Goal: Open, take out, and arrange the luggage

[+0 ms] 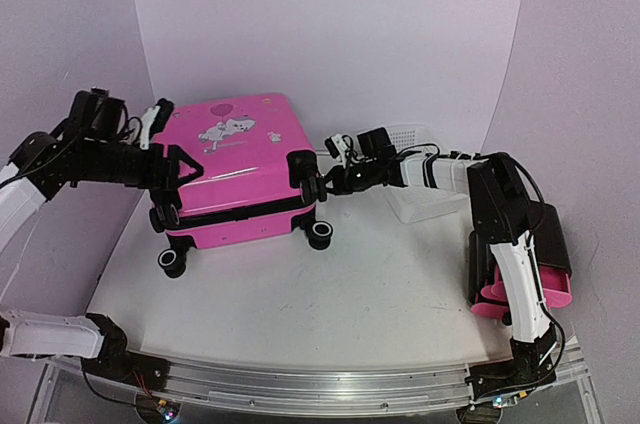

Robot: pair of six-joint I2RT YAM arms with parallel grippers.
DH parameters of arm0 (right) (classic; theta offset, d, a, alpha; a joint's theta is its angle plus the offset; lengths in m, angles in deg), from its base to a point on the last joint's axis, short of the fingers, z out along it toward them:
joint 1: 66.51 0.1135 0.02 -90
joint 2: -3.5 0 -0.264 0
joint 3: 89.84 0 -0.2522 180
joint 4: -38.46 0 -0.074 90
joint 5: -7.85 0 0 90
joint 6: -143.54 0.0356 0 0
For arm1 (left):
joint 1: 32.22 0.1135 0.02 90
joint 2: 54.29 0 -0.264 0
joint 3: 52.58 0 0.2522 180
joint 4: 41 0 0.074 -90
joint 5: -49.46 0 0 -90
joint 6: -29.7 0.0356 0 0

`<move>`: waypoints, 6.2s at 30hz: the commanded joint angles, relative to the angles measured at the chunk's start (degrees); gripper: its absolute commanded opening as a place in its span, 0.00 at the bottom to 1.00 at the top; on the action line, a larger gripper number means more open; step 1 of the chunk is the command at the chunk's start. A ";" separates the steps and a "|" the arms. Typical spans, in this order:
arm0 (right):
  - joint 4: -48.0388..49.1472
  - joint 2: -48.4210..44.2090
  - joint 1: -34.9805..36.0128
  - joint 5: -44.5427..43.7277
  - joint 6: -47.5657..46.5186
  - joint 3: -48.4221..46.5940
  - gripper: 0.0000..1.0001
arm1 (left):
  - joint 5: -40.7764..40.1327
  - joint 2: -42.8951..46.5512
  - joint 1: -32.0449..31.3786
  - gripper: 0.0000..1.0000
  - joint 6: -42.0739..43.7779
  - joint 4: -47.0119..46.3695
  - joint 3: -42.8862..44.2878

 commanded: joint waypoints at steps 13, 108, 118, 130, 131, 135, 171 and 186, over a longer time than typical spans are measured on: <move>22.46 -11.28 2.29 -13.67 2.65 16.15 0.00 | 8.16 -39.18 -23.08 0.43 6.88 -35.07 12.12; 37.70 -27.15 24.85 -26.90 -12.34 40.87 0.00 | 20.51 -10.16 16.06 0.33 -11.23 -17.31 -18.41; 33.02 -17.65 30.76 -33.97 -7.24 28.05 0.00 | 11.53 -4.61 6.21 0.28 -25.30 -31.72 -23.11; 28.60 -11.14 28.54 -24.96 -6.21 17.71 0.00 | -1.56 -6.19 -12.34 0.26 -31.98 -38.55 -22.89; 28.60 -11.39 28.06 -23.36 -6.10 17.92 0.00 | -2.26 -7.36 -14.33 0.26 -31.98 -38.96 -21.81; 27.74 -12.61 24.82 -17.15 -4.76 19.33 0.00 | -2.53 -13.36 -18.43 0.26 -31.60 -41.65 -17.96; 42.16 -10.14 34.68 -38.80 -4.40 23.30 0.05 | 13.33 -8.71 -0.58 0.36 -11.15 -18.73 -14.57; 38.67 2.69 44.48 -57.47 -14.21 3.11 0.00 | 15.95 -10.54 -0.58 0.27 -10.84 -26.50 -20.36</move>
